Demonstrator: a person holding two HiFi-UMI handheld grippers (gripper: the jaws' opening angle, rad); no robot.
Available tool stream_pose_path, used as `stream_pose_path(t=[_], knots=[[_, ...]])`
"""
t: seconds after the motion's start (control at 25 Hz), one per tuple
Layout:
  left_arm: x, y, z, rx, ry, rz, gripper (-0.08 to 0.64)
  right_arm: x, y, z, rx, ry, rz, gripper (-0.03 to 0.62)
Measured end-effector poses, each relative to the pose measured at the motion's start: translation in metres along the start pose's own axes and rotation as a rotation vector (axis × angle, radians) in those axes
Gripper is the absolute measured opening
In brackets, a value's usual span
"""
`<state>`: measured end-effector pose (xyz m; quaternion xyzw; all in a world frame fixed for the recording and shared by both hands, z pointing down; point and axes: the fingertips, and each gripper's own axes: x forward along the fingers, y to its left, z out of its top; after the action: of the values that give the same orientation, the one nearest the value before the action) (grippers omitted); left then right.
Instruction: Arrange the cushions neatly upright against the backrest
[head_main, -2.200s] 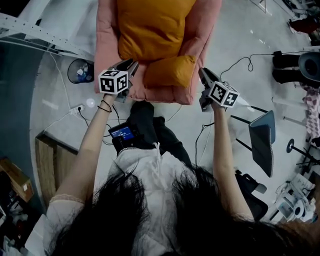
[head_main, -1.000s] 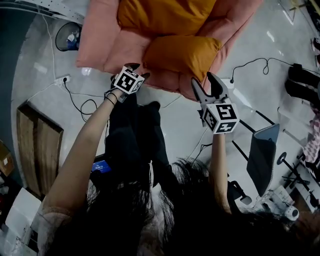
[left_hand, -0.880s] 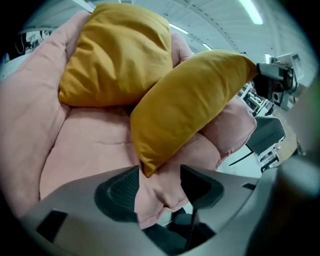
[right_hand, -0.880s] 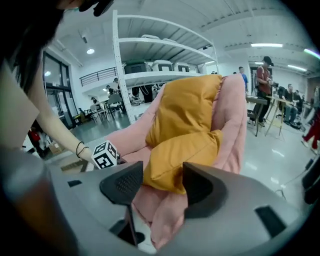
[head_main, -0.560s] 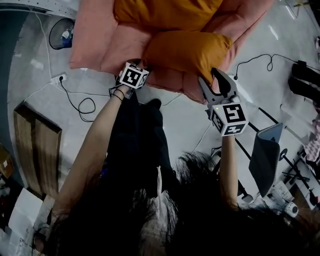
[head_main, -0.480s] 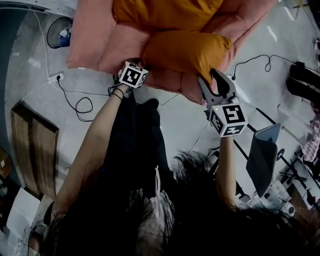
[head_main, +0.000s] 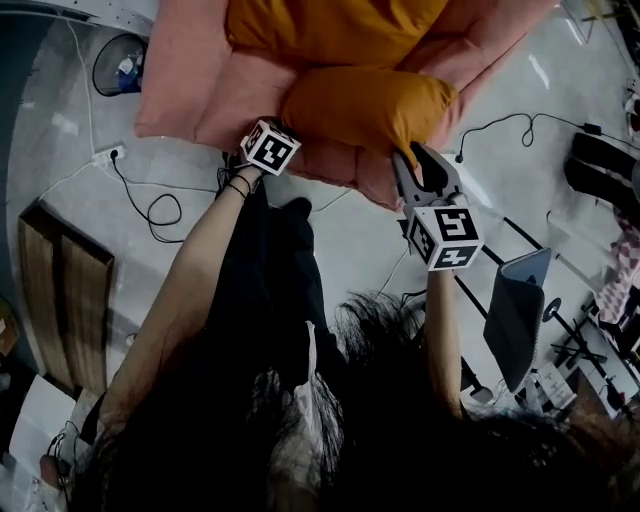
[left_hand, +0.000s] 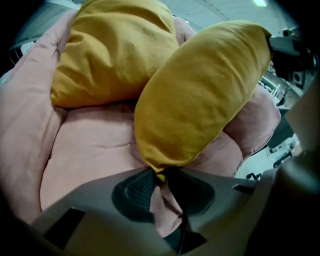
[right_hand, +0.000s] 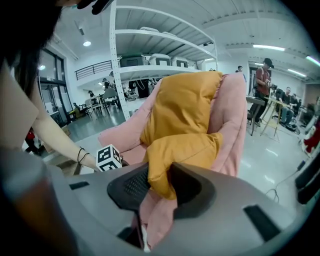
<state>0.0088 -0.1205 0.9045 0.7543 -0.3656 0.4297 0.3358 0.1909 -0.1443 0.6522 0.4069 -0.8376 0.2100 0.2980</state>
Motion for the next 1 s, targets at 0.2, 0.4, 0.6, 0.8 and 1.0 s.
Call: stream_pose_path(t=[0.2,0.4,0.6,0.8,1.0], knots=[[-0.031,0.004,0.012,-0.058,-0.011,-0.009,0.071,-0.01,-0.006,0.016,0.087,-0.024,-0.026,0.1],[-0.072,-0.002,0.017,-0.173,-0.081,-0.066,0.04,-0.029,-0.017,0.024,0.217,-0.07,-0.035,0.076],[-0.118,-0.007,0.011,-0.168,-0.114,-0.087,0.038,-0.045,-0.015,0.027,0.299,-0.104,-0.013,0.066],[-0.175,0.003,-0.002,-0.254,-0.169,-0.08,0.038,-0.056,0.004,0.023,0.389,-0.121,0.027,0.061],[-0.233,0.013,-0.012,-0.317,-0.217,-0.036,0.037,-0.061,0.026,0.008,0.522,-0.137,0.074,0.06]])
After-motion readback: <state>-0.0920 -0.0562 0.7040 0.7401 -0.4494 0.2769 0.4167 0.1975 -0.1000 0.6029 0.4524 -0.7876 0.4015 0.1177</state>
